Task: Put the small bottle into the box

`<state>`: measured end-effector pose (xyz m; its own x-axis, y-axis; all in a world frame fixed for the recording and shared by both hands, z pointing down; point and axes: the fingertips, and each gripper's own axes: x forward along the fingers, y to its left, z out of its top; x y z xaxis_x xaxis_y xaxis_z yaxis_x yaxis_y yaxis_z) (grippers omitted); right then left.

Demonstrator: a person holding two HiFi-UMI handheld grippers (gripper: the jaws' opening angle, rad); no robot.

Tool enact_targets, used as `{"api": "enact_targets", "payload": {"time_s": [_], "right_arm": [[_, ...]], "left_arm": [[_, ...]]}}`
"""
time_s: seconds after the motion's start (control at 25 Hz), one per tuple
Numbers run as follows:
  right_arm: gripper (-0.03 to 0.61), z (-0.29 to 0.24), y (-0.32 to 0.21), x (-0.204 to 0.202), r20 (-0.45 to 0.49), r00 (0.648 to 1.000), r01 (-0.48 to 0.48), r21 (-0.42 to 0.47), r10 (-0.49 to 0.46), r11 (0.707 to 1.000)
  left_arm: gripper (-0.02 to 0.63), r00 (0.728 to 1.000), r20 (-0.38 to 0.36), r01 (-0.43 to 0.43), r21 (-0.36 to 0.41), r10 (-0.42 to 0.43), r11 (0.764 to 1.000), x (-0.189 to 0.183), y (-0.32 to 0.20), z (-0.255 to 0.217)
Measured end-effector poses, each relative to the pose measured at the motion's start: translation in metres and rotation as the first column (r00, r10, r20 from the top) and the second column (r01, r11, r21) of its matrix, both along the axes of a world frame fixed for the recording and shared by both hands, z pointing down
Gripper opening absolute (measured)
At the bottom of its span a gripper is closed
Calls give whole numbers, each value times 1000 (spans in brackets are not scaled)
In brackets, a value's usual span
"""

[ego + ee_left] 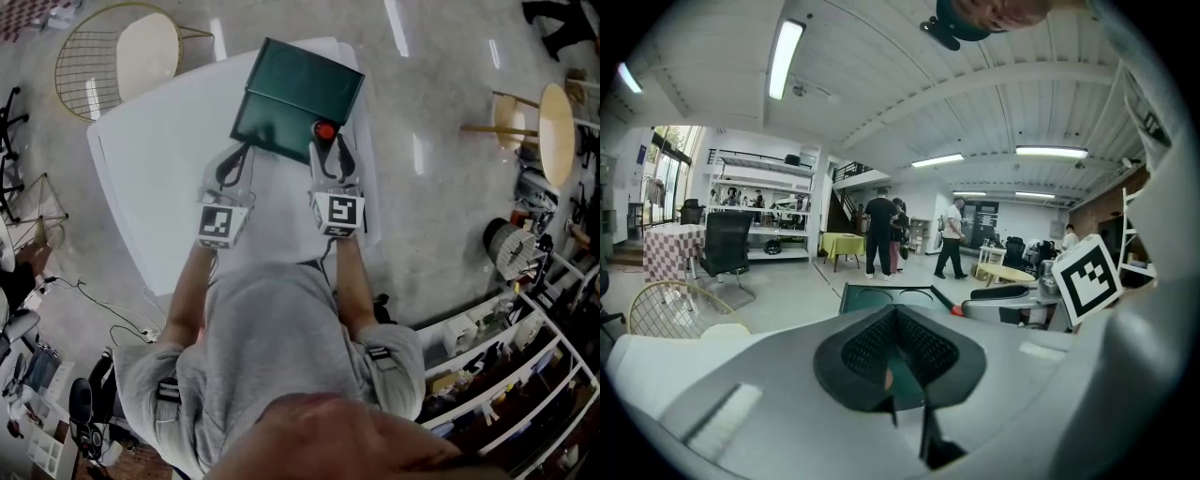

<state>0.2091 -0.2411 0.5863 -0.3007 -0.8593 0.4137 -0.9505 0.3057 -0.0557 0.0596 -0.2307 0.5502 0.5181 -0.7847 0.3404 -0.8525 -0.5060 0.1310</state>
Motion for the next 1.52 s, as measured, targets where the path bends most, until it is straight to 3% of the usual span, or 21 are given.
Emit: {"api": "enact_targets", "payload": {"time_s": [0.68, 0.92, 1.52], "right_arm": [[123, -70, 66, -25, 21, 1000, -16, 113, 14, 993], [59, -95, 90, -37, 35, 999, -40, 152, 35, 988], [5, -131, 148, -105, 38, 999, -42, 217, 35, 975]], "left_arm": [[11, 1000, -17, 13, 124, -11, 992, -29, 60, -68], [11, 1000, -27, 19, 145, -15, 989, -44, 86, -83], [11, 999, -40, 2, 200, 7, 980, -98, 138, -113]]}}
